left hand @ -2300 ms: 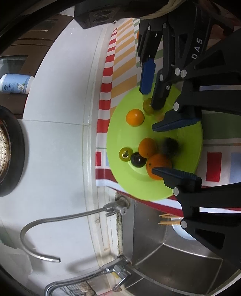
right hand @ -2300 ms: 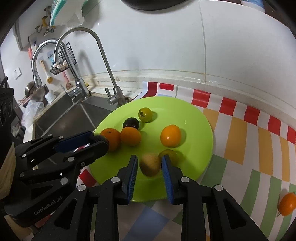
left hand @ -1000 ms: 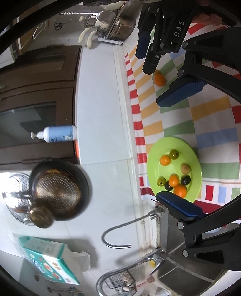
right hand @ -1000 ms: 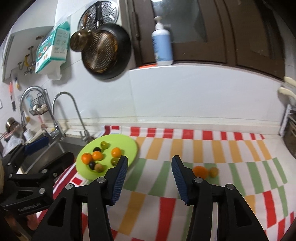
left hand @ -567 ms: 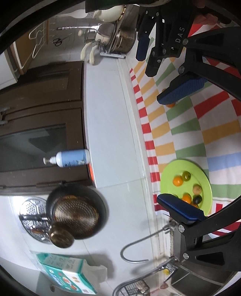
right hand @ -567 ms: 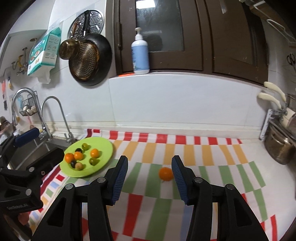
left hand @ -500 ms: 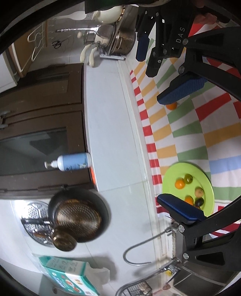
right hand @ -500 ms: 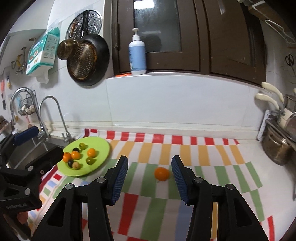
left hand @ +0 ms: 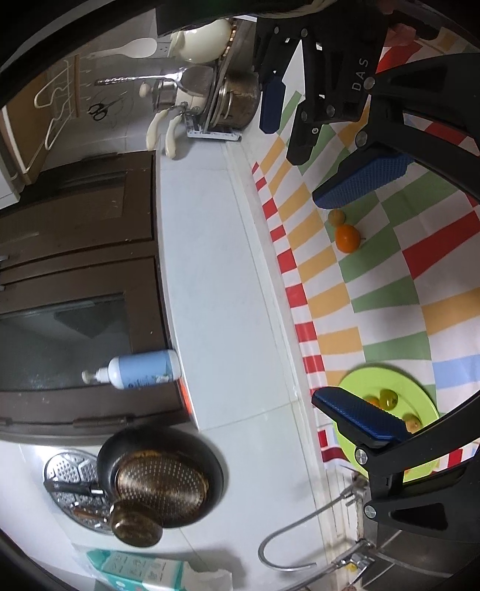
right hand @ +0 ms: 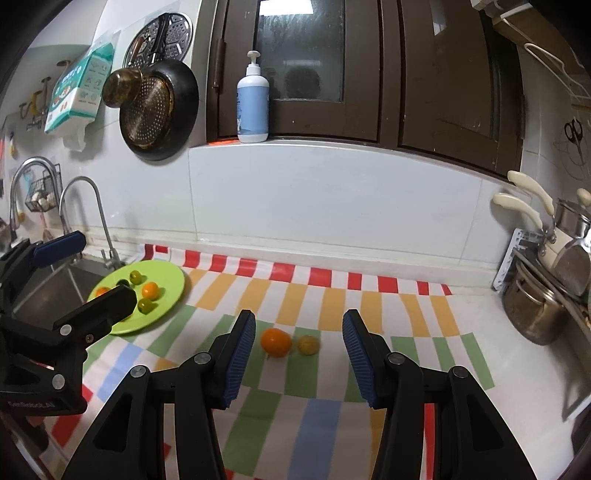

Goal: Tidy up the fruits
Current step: 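Move both open grippers back toward the last fruit on the cloth, then grasp an orange with the left gripper while the right gripper grasps a yellow fruit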

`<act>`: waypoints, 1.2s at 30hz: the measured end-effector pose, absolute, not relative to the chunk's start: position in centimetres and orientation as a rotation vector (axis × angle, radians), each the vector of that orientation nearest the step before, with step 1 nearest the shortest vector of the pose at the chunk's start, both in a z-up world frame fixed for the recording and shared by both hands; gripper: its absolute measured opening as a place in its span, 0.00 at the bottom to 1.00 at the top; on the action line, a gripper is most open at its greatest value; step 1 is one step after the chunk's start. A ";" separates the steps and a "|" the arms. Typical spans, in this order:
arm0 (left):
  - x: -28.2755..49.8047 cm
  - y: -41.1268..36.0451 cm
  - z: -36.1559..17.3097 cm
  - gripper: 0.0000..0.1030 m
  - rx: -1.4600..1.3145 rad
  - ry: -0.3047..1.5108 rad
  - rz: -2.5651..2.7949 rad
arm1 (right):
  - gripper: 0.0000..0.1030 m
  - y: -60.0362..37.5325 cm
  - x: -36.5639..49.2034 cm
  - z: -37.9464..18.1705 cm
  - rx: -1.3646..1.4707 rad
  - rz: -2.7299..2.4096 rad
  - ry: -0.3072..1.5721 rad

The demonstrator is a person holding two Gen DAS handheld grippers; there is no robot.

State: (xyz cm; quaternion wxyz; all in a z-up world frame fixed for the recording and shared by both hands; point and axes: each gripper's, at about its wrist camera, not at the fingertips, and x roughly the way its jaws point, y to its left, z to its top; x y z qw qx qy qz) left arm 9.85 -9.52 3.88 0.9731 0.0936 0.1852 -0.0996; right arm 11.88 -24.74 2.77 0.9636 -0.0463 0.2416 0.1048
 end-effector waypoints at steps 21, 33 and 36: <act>17.4 -12.2 -2.6 0.82 0.228 0.508 -0.412 | 0.49 -25.1 18.8 -3.2 -0.182 0.286 0.647; 21.7 -13.3 -6.9 0.61 0.244 0.661 -0.514 | 0.46 -24.4 22.2 -7.3 -0.247 0.336 0.739; 22.3 -13.6 -7.4 0.59 0.243 0.684 -0.531 | 0.44 -24.4 23.1 -8.1 -0.249 0.348 0.764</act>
